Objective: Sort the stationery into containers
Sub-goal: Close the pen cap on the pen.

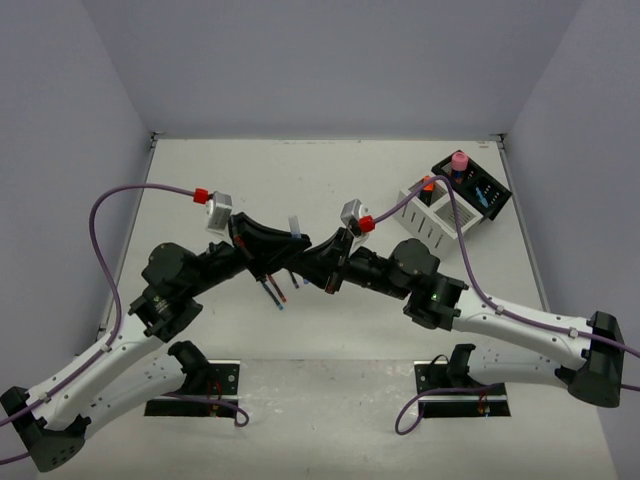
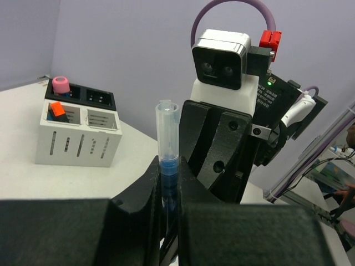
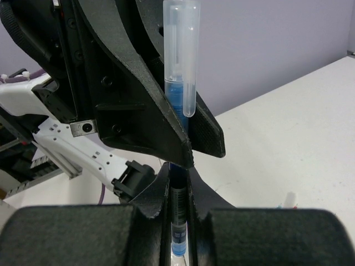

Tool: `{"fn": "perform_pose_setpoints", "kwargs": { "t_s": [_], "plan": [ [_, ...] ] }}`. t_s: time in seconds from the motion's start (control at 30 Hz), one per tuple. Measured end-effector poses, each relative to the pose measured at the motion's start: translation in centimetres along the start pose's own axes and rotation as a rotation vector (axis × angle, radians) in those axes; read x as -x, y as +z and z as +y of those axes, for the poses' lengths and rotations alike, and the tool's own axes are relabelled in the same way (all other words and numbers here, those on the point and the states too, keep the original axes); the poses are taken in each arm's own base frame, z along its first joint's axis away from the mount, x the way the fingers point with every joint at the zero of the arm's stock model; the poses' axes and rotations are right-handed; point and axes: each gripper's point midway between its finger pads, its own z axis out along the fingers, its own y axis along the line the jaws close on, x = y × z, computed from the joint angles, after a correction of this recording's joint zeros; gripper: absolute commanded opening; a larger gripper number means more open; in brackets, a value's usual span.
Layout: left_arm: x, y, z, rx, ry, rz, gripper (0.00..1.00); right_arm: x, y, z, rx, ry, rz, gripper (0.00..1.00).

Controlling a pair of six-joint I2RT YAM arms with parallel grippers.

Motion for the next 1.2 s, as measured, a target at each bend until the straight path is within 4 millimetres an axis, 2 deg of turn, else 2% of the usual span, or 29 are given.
{"fn": "perform_pose_setpoints", "kwargs": {
  "t_s": [0.1, 0.13, 0.2, 0.4, 0.63, 0.87, 1.07, 1.2],
  "plan": [
    [0.0, 0.0, 0.0, 0.002, 0.002, -0.001, 0.37, 0.0, 0.0, 0.1, 0.005, -0.007, 0.002, 0.00],
    [0.0, 0.0, 0.0, 0.002, 0.004, -0.001, 0.44, 0.0, 0.0, 0.1, 0.009, -0.010, 0.003, 0.00],
    [0.0, 0.0, 0.0, 0.002, 0.005, 0.000, 0.48, -0.1, 0.0, 0.3, 0.022, -0.017, 0.007, 0.00],
    [0.3, -0.1, -0.1, 0.007, 0.010, 0.002, 0.47, 0.2, -0.3, 0.6, 0.034, -0.033, 0.000, 0.00],
    [4.1, 0.0, -1.9, -0.006, 0.074, -0.059, 0.48, 1.0, -0.8, 1.1, 0.051, -0.046, -0.015, 0.00],
    [5.8, -0.4, -3.0, -0.024, 0.114, -0.095, 0.46, 0.5, -1.0, 1.5, 0.076, -0.049, 0.007, 0.00],
    [5.9, -0.3, -2.8, -0.009, 0.123, -0.085, 0.32, 0.0, -1.1, 1.9, 0.101, -0.052, 0.031, 0.00],
    [5.6, 0.1, -2.4, 0.000, 0.120, -0.068, 0.29, -0.1, -1.2, 1.9, 0.107, -0.055, 0.036, 0.00]
  ]
}}
